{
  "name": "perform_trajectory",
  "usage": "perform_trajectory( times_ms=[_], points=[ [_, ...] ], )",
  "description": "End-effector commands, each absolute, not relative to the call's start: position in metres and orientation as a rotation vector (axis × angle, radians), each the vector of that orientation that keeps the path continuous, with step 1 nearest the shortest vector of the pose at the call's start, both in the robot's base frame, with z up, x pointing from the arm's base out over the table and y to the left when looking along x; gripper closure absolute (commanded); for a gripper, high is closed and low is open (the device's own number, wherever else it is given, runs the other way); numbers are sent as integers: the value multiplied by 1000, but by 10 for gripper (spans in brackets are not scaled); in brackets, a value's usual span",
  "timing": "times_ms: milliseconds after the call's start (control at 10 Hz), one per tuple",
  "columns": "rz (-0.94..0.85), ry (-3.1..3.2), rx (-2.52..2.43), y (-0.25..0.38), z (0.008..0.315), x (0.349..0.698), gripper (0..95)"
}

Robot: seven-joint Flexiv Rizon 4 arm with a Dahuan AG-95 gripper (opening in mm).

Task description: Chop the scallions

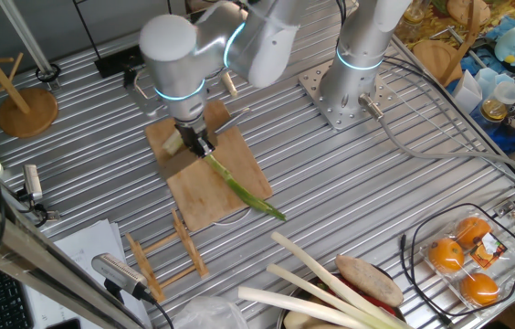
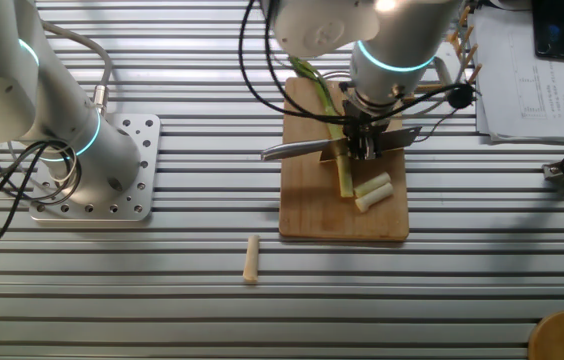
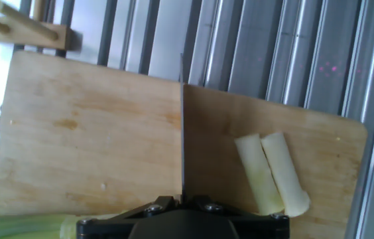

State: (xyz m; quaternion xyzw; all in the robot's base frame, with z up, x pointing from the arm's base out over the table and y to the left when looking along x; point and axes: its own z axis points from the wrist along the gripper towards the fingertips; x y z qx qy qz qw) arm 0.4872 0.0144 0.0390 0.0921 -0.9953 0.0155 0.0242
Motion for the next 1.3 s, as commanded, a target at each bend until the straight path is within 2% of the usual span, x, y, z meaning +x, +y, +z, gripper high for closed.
perform_trajectory(
  times_ms=[100, 800, 1100, 1300],
  points=[
    [25, -3095, 285, 5, 40, 474, 950],
    [17, -3099, 276, -3, 41, 457, 950],
    [6, -3135, 281, -5, 35, 462, 950],
    [0, -3142, 289, -2, 42, 472, 950]
  ],
)
